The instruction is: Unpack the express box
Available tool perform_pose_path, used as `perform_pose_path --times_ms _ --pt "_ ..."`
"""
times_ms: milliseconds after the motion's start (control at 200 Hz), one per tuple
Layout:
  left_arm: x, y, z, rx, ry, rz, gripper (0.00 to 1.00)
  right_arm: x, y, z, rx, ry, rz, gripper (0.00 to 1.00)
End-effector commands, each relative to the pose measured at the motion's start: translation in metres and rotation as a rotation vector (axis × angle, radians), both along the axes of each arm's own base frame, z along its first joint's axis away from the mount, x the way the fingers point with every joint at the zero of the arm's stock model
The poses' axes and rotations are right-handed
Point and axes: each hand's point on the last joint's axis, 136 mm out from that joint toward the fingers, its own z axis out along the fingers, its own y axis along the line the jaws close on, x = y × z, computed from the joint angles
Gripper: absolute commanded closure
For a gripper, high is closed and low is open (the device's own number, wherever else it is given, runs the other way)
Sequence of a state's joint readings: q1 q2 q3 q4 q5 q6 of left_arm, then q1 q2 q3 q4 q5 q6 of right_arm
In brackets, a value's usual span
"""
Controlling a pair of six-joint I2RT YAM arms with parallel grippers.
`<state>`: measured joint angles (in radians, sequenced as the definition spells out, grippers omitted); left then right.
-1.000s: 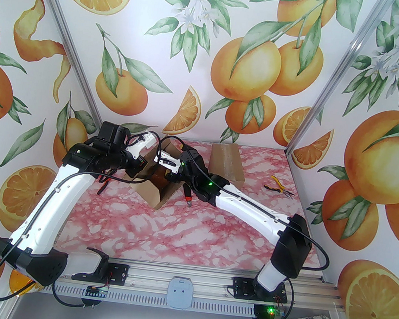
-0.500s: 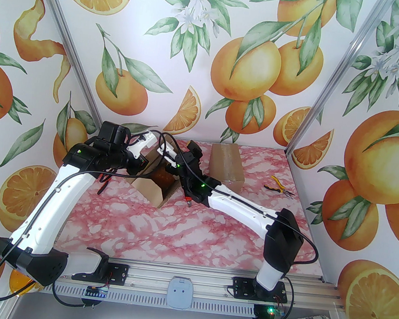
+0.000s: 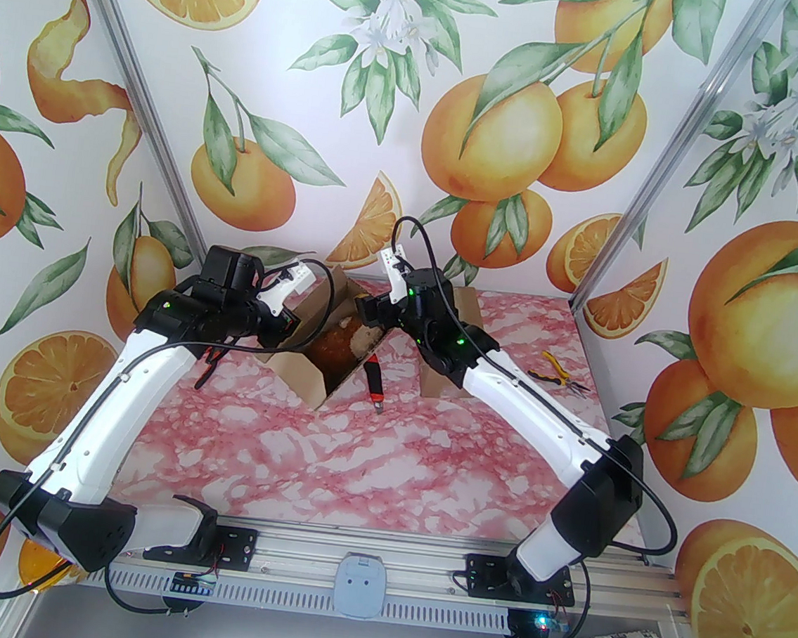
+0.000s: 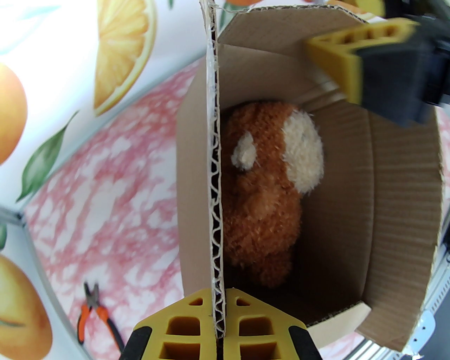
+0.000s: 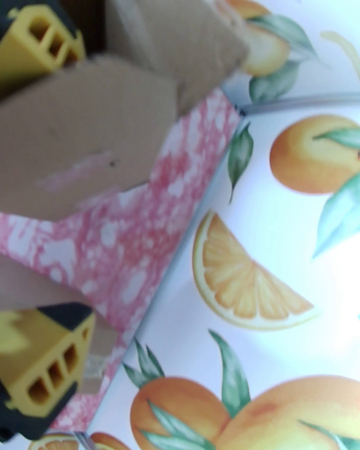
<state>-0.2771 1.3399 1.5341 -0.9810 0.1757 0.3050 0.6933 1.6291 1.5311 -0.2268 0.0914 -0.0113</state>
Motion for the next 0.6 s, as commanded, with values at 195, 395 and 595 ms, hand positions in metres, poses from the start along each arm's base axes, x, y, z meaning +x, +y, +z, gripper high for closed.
perform_pose_path --times_ms 195,395,595 --pt "0.019 0.009 0.022 -0.04 -0.046 0.125 1.0 -0.1 0.064 0.03 0.086 -0.055 0.398 0.14" --pt "0.021 0.011 0.024 -0.054 -0.045 0.155 1.0 -0.113 0.097 -0.001 0.048 0.023 0.485 0.17" --pt "0.025 0.009 0.036 -0.088 -0.068 0.167 1.0 -0.111 0.113 -0.044 -0.052 0.096 0.465 0.11"
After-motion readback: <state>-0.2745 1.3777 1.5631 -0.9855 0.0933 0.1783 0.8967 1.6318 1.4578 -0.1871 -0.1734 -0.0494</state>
